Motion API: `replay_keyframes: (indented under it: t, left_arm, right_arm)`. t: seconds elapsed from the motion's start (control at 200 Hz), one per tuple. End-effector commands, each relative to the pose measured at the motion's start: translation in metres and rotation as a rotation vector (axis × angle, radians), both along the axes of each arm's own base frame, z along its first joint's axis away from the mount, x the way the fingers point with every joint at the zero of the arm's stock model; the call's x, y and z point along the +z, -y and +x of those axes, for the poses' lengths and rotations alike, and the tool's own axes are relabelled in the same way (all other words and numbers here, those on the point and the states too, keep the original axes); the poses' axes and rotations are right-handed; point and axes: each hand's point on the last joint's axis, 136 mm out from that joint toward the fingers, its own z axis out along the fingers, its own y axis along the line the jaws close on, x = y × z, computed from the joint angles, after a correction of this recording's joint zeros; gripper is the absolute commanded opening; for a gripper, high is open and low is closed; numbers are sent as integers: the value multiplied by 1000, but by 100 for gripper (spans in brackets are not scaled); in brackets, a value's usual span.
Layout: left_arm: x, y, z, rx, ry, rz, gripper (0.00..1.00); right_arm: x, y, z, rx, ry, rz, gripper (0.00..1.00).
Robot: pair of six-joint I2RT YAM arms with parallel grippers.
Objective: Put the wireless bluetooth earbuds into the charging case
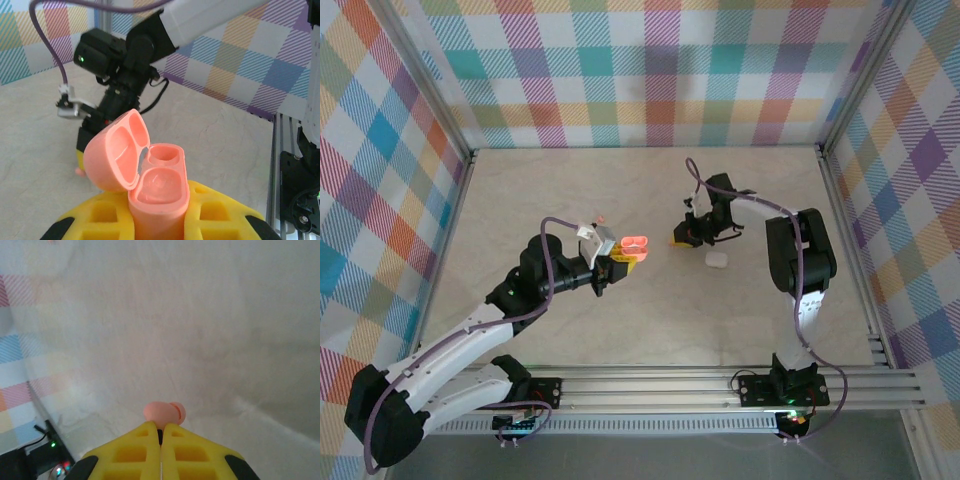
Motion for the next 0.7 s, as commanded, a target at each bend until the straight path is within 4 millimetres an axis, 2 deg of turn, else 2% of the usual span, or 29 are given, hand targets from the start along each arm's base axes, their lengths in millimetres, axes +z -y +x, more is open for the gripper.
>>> replay_keyframes:
  t: [0.0, 0.33, 0.695]
  left_arm:
    - [-3, 0, -6, -6, -11, -10, 0]
    - [0, 2, -6, -11, -12, -16, 0]
    - [1, 2, -6, -9, -9, -14, 0]
  right_arm:
    - [17, -15, -3, 11, -3, 116, 9]
    - [-16, 6, -3, 11, -29, -64, 12]
    - [-33, 26, -2, -15, -26, -185, 21]
